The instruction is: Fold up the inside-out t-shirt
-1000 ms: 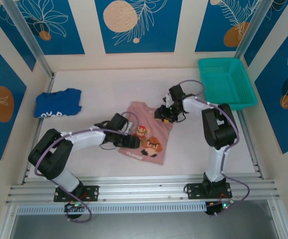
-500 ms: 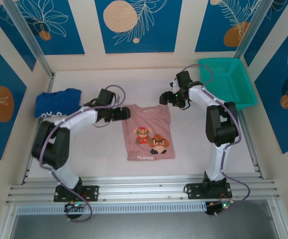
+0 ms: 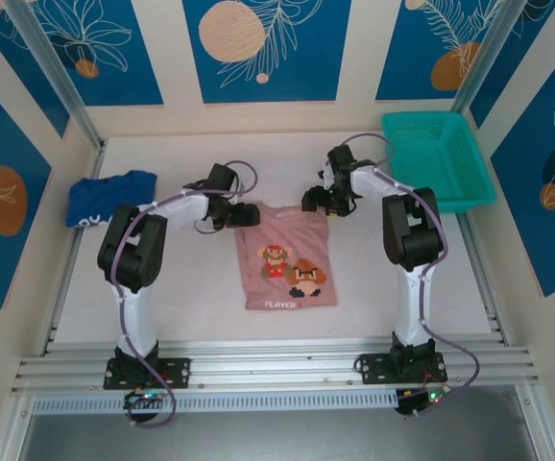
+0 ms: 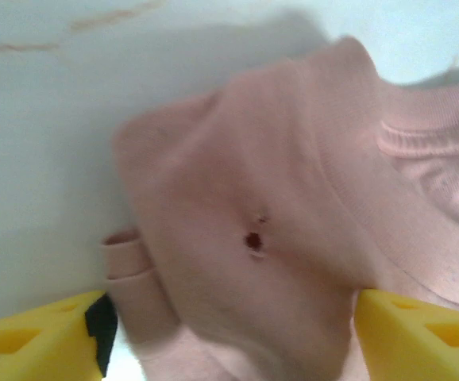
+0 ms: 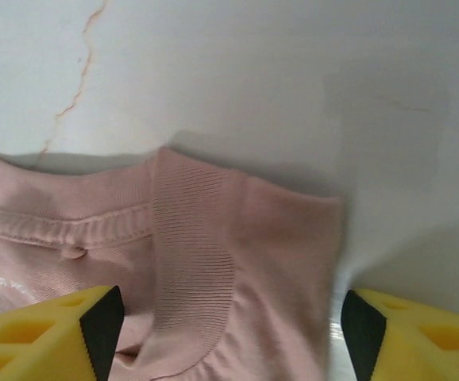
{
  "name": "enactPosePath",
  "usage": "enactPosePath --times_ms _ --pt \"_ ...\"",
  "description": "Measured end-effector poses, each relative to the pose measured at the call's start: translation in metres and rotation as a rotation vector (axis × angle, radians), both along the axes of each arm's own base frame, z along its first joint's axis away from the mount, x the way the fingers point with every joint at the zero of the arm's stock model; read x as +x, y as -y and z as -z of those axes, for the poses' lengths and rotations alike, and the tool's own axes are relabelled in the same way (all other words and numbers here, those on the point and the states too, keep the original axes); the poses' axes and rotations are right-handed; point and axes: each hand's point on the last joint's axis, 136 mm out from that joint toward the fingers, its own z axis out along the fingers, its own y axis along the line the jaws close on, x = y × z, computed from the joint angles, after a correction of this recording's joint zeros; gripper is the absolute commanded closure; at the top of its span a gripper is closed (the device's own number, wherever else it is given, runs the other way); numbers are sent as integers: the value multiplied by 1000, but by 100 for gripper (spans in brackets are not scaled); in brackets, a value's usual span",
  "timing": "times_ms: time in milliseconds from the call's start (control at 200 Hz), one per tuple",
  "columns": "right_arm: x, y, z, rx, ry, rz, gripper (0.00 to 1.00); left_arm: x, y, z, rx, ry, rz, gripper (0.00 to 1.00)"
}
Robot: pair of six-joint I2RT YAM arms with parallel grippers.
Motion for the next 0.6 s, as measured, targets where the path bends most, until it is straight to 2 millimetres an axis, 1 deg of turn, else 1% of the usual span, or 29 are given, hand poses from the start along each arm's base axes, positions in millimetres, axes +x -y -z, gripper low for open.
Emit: enactPosePath --times_ms 115,195,290,600 --pt "-7 -14 1 19 -9 -23 35 0 3 1 2 3 3 36" --pt "-9 -23 1 32 -6 -38 41 0 6 2 -9 -1 2 44" --pt "-13 -29 4 39 -11 -41 47 0 10 4 -23 0 7 52" --pt "-13 -36 10 78 -13 -9 80 2 16 10 -46 3 0 81"
